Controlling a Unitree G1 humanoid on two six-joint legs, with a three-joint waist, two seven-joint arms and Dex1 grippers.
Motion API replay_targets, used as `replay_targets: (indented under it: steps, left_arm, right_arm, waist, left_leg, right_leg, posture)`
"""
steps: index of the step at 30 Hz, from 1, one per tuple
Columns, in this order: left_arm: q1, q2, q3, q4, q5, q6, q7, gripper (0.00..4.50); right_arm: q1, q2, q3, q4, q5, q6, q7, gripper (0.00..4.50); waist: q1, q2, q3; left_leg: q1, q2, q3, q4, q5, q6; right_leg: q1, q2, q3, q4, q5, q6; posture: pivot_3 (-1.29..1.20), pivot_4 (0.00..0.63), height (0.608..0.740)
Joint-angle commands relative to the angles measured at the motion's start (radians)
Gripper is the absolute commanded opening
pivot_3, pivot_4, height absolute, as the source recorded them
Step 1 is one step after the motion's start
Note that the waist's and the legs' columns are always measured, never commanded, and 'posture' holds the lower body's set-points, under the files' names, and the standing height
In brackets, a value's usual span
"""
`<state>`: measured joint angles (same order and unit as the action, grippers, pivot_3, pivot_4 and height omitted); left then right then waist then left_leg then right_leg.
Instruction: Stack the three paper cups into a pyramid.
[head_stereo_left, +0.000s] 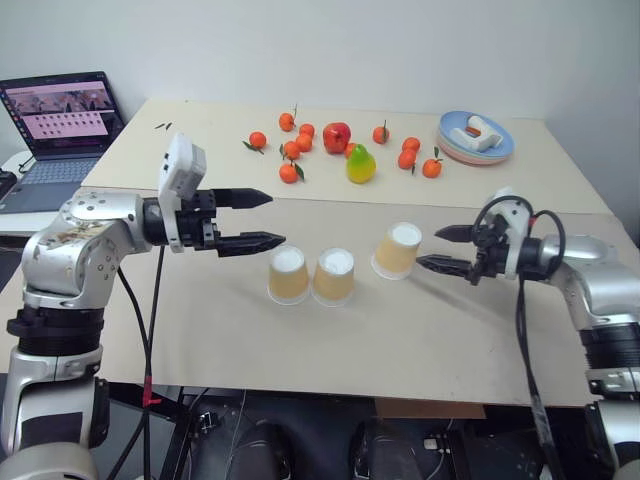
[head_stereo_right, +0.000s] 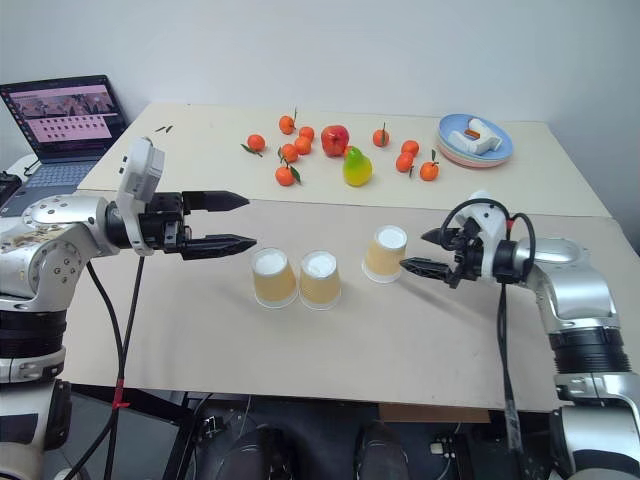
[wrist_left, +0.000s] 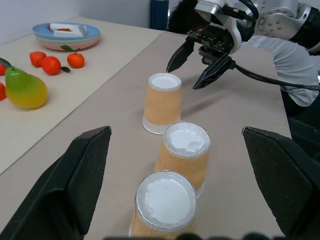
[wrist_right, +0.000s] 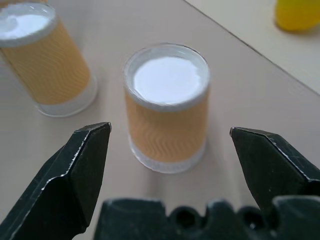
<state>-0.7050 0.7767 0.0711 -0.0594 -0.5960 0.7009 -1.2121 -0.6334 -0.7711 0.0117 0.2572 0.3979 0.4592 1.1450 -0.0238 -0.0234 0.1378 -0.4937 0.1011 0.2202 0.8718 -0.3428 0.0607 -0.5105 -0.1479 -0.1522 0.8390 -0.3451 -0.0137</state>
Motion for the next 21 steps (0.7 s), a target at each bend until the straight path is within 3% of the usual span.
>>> replay_targets:
  steps: [1, 21]
  left_arm:
    - [-0.004, 0.008, 0.019, -0.030, -0.028, -0.023, -0.024, 4.48]
    - [0.132, -0.030, -0.032, -0.083, 0.034, -0.191, -0.023, 4.48]
  right_arm:
    - [-0.076, 0.028, -0.013, 0.032, 0.017, -0.025, 0.048, 4.50]
    - [-0.164, 0.174, 0.008, 0.195, -0.079, -0.112, 0.038, 4.50]
  waist:
    - [0.000, 0.000, 0.000]
    - [-0.002, 0.001, 0.000]
  left_leg:
    - [0.000, 0.000, 0.000, 0.000, 0.000, 0.000]
    - [0.000, 0.000, 0.000, 0.000, 0.000, 0.000]
  right_leg:
    - [0.000, 0.000, 0.000, 0.000, 0.000, 0.000]
    - [0.000, 0.000, 0.000, 0.000, 0.000, 0.000]
  posture:
    - [0.00, 0.150, 0.663]
    - [0.00, 0.150, 0.663]
